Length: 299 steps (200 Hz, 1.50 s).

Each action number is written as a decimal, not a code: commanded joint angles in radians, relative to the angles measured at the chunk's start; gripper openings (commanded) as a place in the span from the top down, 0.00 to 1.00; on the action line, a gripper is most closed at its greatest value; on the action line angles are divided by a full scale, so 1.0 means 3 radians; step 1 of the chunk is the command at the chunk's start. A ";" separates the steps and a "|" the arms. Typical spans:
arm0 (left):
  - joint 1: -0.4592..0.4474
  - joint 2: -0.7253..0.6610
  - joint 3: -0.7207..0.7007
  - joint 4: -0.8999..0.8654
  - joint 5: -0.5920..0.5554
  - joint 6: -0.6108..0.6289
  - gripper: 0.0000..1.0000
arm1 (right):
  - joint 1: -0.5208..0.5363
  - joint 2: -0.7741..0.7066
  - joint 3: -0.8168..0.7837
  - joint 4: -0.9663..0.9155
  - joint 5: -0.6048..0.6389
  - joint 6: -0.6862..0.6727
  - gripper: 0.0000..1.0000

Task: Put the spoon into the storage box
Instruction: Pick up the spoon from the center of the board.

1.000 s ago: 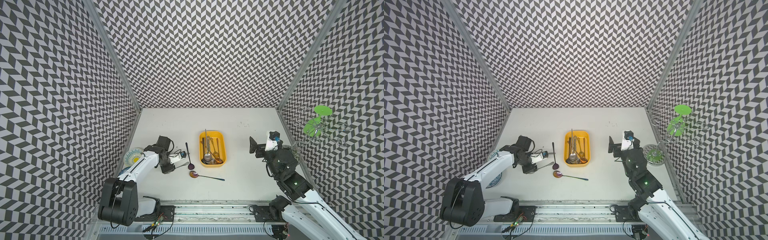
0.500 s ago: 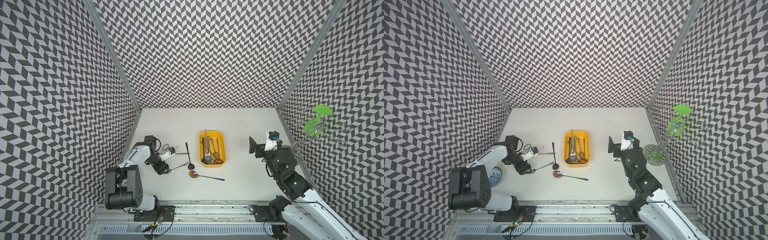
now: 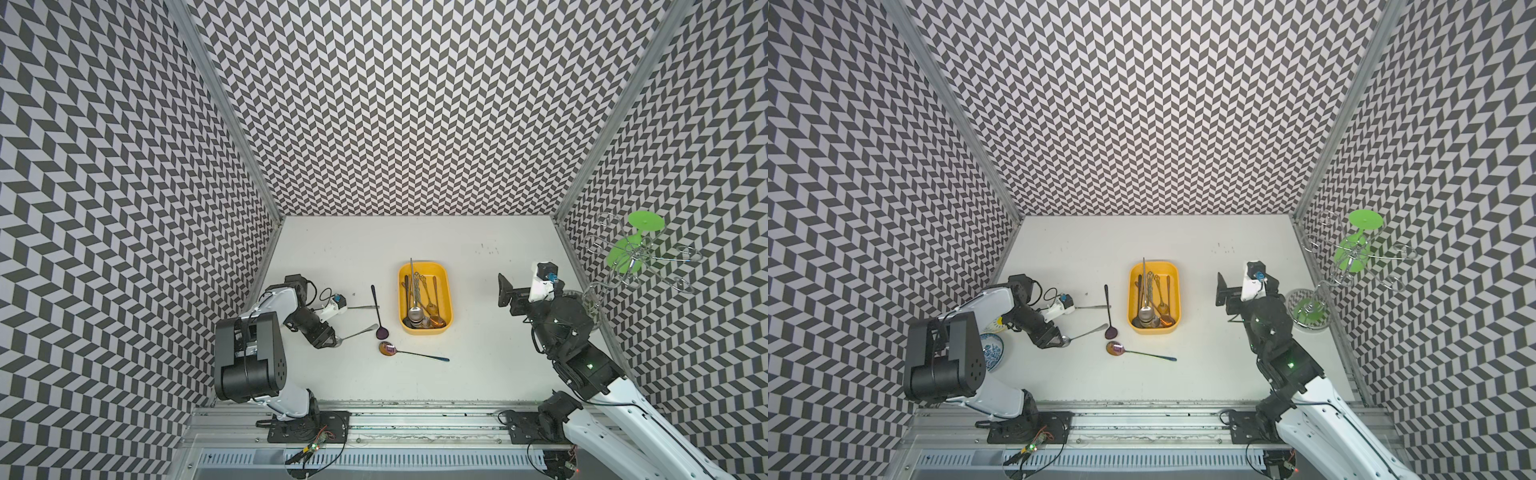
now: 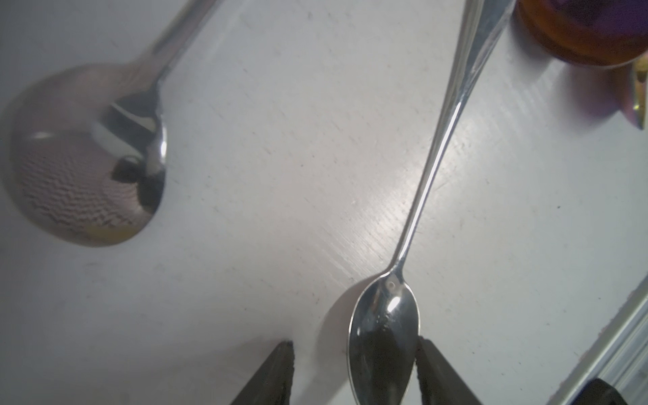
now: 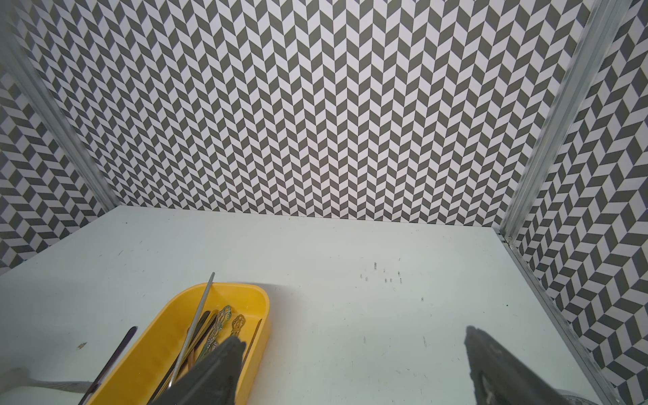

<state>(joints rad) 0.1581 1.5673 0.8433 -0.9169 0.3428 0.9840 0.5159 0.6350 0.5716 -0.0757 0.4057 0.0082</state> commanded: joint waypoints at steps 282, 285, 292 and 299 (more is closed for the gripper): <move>0.0025 -0.0741 -0.0157 -0.0030 0.0172 0.0156 1.00 | 0.0024 0.0036 0.0008 0.0125 -0.0007 0.0014 0.00; 0.0028 -0.0745 -0.0130 -0.0040 0.0186 0.0161 1.00 | 0.0024 0.0036 0.0012 0.0123 -0.0007 0.0014 0.00; 0.0037 -0.0750 -0.0055 -0.0082 0.0219 0.0159 1.00 | 0.0025 0.0029 0.0016 0.0115 0.0014 0.0013 0.00; 0.0062 -0.0747 0.0045 -0.0153 0.0273 0.0156 1.00 | 0.0025 0.0024 0.0012 0.0107 0.0037 0.0023 0.00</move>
<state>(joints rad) 0.1646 1.3712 0.7700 -0.9070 0.3622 1.0092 0.5159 0.6430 0.5716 -0.0772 0.4126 0.0082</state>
